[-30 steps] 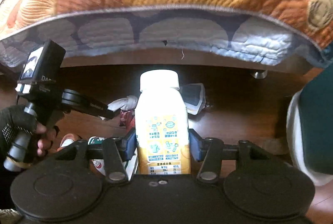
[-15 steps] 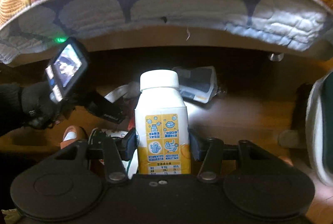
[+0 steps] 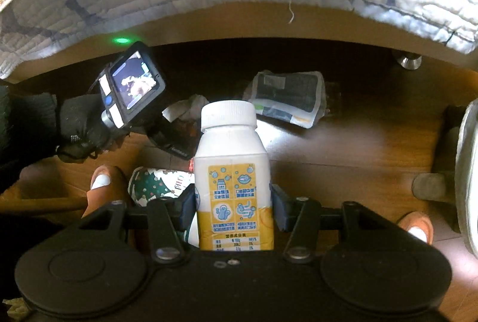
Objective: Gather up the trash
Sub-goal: 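Grasp the white knotted cloth and red wrapper with the left tool while the right tool holds the bottle, then carry the cloth and bottle up over the teal wastebasket with both tools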
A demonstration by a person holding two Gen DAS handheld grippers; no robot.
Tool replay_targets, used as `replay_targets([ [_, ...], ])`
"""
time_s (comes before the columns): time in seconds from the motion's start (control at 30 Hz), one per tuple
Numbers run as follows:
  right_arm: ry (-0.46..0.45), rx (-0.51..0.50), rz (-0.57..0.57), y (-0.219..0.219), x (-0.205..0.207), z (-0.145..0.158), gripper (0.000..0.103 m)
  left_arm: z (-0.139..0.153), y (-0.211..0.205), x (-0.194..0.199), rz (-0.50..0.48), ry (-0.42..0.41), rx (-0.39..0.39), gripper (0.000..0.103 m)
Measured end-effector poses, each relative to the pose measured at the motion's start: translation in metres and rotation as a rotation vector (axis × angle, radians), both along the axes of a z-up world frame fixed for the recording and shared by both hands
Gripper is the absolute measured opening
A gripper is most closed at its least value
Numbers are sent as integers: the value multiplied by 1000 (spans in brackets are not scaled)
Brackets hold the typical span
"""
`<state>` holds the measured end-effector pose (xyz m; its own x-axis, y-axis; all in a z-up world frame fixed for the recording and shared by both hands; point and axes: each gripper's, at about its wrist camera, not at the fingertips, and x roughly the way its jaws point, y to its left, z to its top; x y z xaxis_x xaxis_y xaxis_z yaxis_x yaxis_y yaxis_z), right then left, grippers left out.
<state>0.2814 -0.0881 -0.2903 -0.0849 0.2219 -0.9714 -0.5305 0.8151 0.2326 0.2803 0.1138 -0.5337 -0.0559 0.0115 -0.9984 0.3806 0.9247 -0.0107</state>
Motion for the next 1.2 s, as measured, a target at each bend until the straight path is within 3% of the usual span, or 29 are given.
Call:
replay_targets([
  [0.3, 4, -6, -1, 3, -1, -1, 51, -16, 16, 3, 86, 13, 8, 82],
  [0.4, -2, -3, 2, 3, -2, 1, 51, -11, 24, 3, 127, -8, 5, 68],
  [0.47, -12, 2, 6, 4, -2, 3, 51, -6, 28, 2, 127, -20, 0, 45],
  [0.53, -24, 9, 6, 4, -2, 6, 51, -3, 30, 2, 135, -10, -3, 36],
  [0.77, -57, 28, 4, 2, -2, 15, 51, 27, 32, 0, 251, -14, -31, 33],
  [0.9, -80, 54, 1, -1, -1, 26, 51, 52, 28, -6, 270, -18, -29, 32],
  [1.2, -171, 101, -15, -13, -5, 59, 51, 139, -5, -27, 278, -32, -42, 32],
])
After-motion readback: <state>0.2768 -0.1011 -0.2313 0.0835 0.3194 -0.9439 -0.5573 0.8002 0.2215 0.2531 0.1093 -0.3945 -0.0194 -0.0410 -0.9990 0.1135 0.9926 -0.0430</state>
